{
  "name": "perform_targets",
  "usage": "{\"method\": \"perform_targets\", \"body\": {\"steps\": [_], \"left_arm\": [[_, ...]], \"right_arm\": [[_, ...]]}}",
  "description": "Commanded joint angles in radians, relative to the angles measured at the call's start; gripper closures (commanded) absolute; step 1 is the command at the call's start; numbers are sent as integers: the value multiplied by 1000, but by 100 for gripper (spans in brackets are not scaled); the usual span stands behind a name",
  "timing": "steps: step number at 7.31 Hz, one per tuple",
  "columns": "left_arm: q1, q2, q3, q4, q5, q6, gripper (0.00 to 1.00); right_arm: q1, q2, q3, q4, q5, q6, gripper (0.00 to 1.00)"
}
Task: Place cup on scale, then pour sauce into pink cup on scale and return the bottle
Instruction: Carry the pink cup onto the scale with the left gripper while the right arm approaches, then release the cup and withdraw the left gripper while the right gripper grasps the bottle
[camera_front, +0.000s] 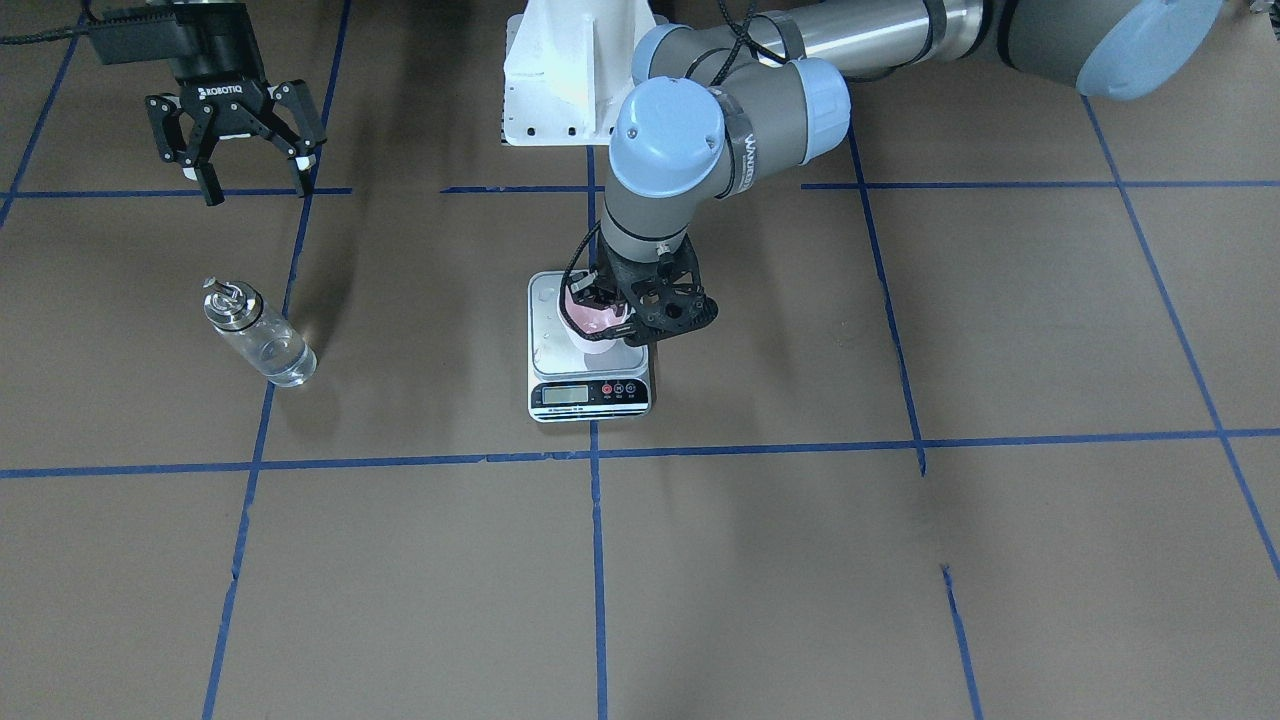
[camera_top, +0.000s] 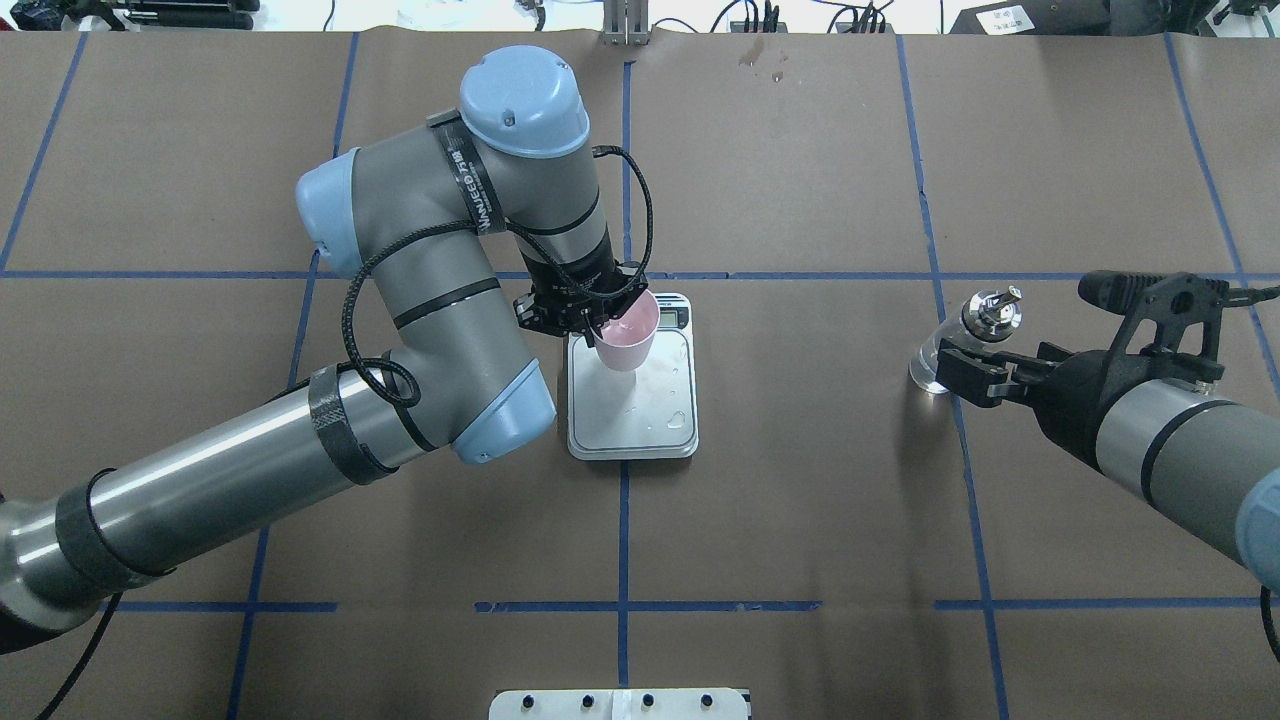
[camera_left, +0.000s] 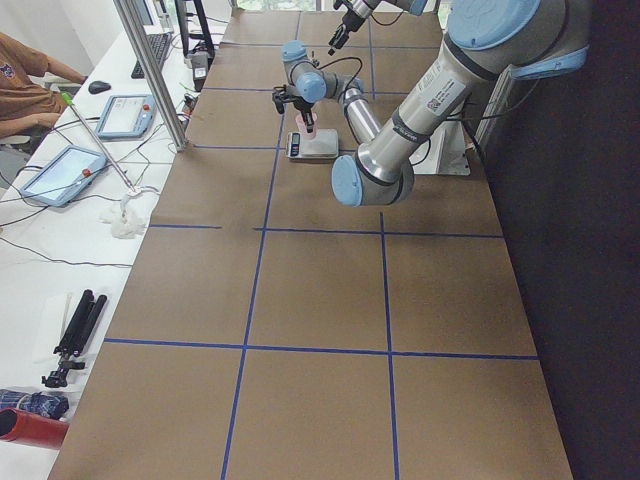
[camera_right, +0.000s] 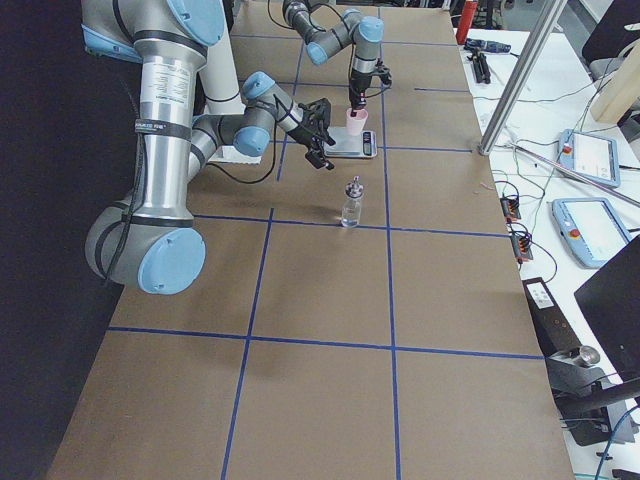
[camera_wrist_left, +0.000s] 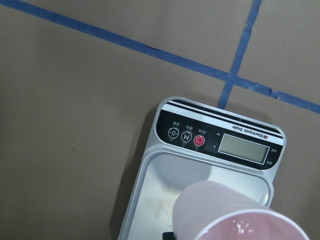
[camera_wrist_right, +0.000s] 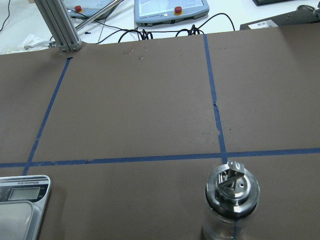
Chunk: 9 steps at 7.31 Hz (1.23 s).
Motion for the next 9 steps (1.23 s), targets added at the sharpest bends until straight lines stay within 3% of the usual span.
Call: {"method": "perform_targets", "body": {"steps": [1,3,4,5,8,9], "left_arm": [[25,10,4,-23,0,1,100],[38,11,4,-30,0,1,100],[38,14,3,-28,2,1,34],[37,33,-6,-39,6,3,0],[-12,104,-132,-16,11,20,0],[-36,119,-185,50,11,102,0]], "right_arm": [[-7,-7,-20,20,-25,1,0],[-8,-7,-20,20,-33,1,0],[-8,-6,-20,20,-35,1,0],[-12,-6,-21,20,-50,1,0],[-44,-3,-63,22,-113,1,0],[-62,-3,-93,69,-140,1,0]]}}
